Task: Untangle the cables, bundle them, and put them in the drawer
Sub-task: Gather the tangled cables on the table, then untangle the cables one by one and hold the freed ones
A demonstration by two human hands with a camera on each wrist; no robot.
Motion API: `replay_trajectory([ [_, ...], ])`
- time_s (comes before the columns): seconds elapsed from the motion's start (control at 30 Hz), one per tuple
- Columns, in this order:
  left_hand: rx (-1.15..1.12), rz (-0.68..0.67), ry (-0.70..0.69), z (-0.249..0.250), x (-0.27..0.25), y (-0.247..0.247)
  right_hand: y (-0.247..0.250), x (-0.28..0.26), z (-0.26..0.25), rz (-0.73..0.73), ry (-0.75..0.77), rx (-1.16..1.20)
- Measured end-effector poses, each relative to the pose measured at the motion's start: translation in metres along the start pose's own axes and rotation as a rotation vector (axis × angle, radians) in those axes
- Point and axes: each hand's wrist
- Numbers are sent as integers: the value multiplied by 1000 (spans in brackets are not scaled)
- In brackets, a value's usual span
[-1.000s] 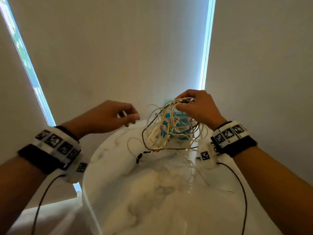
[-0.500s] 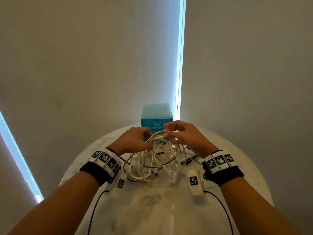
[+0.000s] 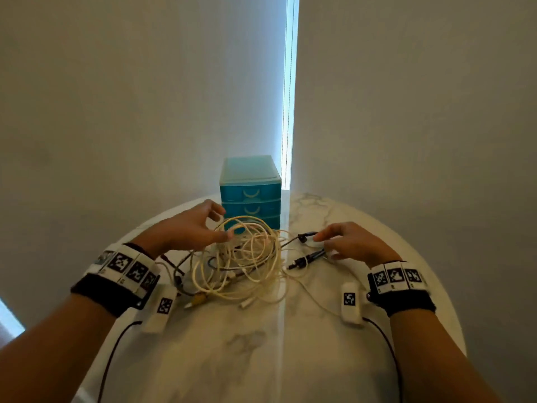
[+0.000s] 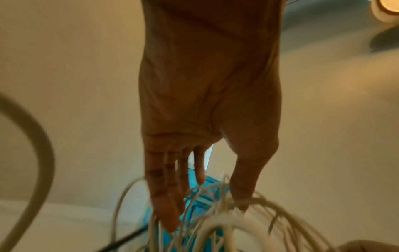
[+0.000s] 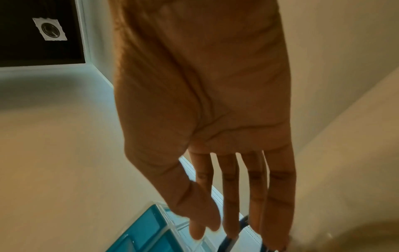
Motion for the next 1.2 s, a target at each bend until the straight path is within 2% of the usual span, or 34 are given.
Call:
replay_trajectory([
  [0.07, 147, -11, 53, -1, -8, 7, 1, 4, 3, -9, -29, -183],
  [0.17, 288, 71, 167, -3, -27, 21, 2, 14, 8, 99, -65, -368],
  [0.3, 211, -179, 498, -8, -41, 11, 2, 20, 13, 83, -93, -425],
  [0.4, 101, -320, 524, -3, -39, -11, 1, 19, 12, 44, -92, -384],
  [0.5, 55, -321, 483, 10, -26, -27, 0, 15, 11, -42, -33, -308],
  [0.57, 48, -264, 436, 14, -19, -36, 4, 8, 12, -65, 54, -164],
  [0.67, 50, -98, 314, 9, -24, -49, 21, -9, 5, 67, 201, 177],
  [0.73, -26, 47, 247, 3, -33, -52, 35, -25, -12, 134, 307, 471],
  [0.8, -148, 155, 228, 1, -43, -52, 44, -54, -40, 161, 498, 717],
  [0.87, -44, 264, 223, 5, -50, -49, 42, -93, -76, 141, 749, 836],
  [0.93, 131, 473, 157, 17, -55, -40, 27, -129, -107, 49, 951, 847],
  [0.97, 84, 579, 94, 27, -60, -34, 15, -141, -118, 2, 1003, 796],
  [1.03, -233, 660, -81, 49, -68, -24, -14, -147, -126, -56, 984, 659],
  [1.1, -531, 640, -195, 63, -73, -22, -41, -134, -118, -78, 863, 573],
  [1.2, -573, 666, -246, 57, -66, -30, -71, -109, -106, -51, 685, 559],
])
Point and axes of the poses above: each hand's wrist, its own x-axis towards the middle knuckle, its own y-axis out of the back of the hand, z = x × y, and after that the axes turned 10 degrees about -y, right-handed
